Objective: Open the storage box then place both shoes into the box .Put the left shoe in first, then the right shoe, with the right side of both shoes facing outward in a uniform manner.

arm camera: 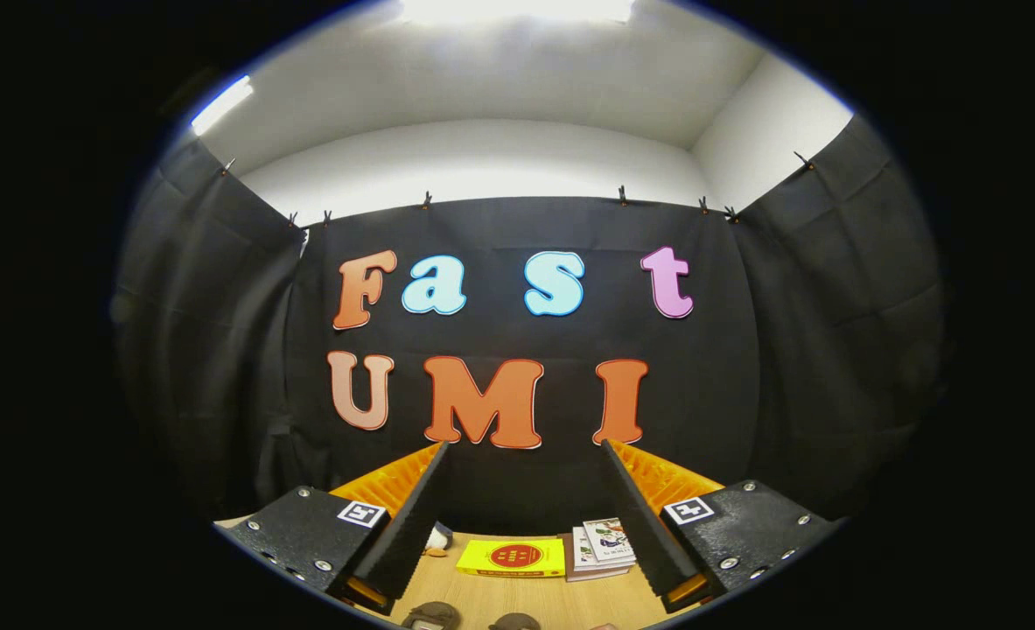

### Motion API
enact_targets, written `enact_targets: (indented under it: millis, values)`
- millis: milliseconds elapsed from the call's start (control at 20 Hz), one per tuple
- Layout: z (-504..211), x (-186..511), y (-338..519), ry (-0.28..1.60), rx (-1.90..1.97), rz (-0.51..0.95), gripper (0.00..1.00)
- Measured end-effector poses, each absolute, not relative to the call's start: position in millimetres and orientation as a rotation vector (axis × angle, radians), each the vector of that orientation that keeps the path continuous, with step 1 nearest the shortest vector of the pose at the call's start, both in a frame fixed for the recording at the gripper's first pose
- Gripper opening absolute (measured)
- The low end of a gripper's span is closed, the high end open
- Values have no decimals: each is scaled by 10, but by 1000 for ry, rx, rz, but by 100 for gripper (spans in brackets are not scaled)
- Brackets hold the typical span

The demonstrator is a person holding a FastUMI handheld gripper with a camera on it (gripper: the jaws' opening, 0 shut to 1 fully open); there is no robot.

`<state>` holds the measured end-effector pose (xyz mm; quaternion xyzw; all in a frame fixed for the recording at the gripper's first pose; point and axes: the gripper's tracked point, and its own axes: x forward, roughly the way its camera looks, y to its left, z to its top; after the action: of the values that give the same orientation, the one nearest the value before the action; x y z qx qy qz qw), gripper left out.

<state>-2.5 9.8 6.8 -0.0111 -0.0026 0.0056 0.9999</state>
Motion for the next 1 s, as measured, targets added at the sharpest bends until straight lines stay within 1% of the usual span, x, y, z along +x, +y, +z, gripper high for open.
enact_targets:
  millis: [250, 450, 550, 800, 1000]
  values:
    - [-88, 30, 425, 20, -28, 64, 100]
    - [-395, 43, 861, 91, -3, 152, 100]
    - [-583, 18, 1134, 136, 18, 218, 100]
    - [-1163, -78, 1798, 322, 162, 372, 100]
    - [-1714, -225, 2352, 516, 243, 499, 98]
